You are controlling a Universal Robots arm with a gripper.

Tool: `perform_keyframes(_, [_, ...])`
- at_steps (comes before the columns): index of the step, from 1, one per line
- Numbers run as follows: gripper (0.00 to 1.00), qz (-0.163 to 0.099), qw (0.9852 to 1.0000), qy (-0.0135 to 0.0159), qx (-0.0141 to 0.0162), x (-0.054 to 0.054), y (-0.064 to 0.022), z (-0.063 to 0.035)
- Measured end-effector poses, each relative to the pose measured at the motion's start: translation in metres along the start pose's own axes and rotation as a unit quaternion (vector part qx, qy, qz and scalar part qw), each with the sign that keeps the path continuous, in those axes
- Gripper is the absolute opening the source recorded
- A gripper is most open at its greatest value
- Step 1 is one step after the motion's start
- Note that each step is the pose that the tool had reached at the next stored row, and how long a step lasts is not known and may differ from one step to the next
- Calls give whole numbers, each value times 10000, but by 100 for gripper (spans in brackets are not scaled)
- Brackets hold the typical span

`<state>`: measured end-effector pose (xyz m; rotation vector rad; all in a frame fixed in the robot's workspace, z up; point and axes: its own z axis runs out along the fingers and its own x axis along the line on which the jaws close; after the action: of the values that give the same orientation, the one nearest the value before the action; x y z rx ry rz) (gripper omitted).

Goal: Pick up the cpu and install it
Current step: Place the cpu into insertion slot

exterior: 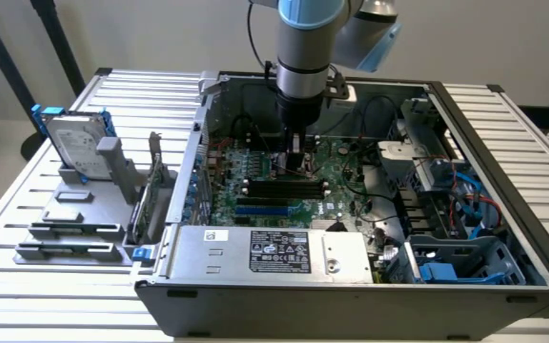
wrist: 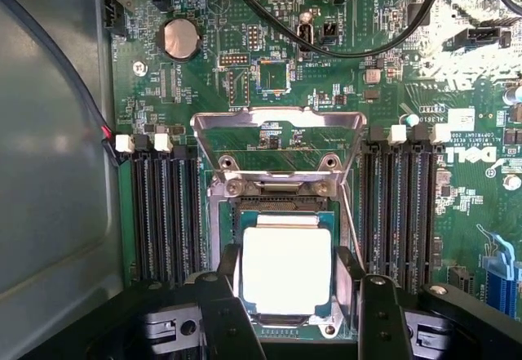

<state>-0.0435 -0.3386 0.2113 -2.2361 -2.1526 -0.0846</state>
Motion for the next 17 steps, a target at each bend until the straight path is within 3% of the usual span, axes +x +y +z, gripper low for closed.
perform_keyframes(17, [55,-1,10000,-45,-3,37,-3,71])
